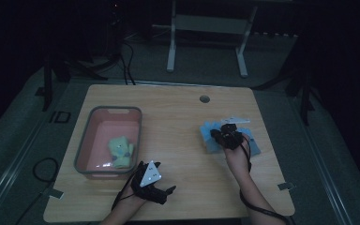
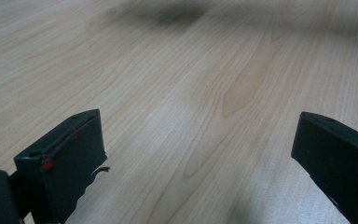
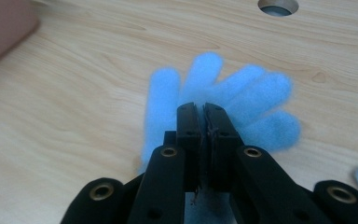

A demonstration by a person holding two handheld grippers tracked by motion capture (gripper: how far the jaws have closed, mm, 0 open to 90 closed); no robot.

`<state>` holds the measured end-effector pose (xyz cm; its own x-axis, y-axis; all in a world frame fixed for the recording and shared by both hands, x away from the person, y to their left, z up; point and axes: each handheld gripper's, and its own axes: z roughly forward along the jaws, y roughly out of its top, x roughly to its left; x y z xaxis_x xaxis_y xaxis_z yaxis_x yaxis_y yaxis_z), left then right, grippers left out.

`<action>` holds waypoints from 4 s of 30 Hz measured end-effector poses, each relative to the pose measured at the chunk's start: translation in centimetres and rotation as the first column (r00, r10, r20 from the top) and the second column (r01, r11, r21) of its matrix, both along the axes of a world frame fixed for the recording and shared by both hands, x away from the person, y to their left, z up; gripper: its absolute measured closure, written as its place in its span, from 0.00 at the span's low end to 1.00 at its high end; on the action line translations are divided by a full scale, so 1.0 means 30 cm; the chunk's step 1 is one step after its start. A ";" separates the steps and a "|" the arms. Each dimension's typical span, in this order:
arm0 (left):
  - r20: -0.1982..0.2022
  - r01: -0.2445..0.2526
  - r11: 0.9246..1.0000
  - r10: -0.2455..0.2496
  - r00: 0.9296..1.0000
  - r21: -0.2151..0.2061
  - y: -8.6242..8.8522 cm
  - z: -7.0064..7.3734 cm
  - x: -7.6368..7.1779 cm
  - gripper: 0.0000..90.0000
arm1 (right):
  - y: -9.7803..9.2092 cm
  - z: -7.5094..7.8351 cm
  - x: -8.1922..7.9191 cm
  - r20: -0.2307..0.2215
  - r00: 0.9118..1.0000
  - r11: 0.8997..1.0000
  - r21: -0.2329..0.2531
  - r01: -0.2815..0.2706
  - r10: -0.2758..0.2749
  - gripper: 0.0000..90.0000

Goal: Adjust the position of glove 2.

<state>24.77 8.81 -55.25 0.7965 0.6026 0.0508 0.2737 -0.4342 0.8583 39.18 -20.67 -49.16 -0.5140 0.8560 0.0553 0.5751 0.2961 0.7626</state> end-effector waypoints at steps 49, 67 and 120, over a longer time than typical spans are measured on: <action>-0.008 0.008 1.000 -0.008 1.000 0.018 -0.004 -0.024 0.005 0.03 | 0.097 -0.176 -0.224 -0.055 0.998 0.998 -0.058 0.025 -0.029 0.65; -0.013 0.006 1.000 -0.006 1.000 0.016 -0.008 -0.030 0.005 0.03 | -0.195 -0.036 -0.146 0.023 1.000 1.000 -0.030 -0.009 0.009 0.64; -0.013 0.002 1.000 -0.002 1.000 0.021 -0.002 -0.033 0.008 0.03 | -0.444 -0.185 0.067 -0.006 0.993 0.981 -0.158 0.115 -0.118 0.93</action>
<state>25.00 8.75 -56.23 0.7982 0.6000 0.0533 0.2839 -0.4527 0.8453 41.19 -34.00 -54.70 -0.4105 0.9086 -0.0775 0.6235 0.3416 0.7032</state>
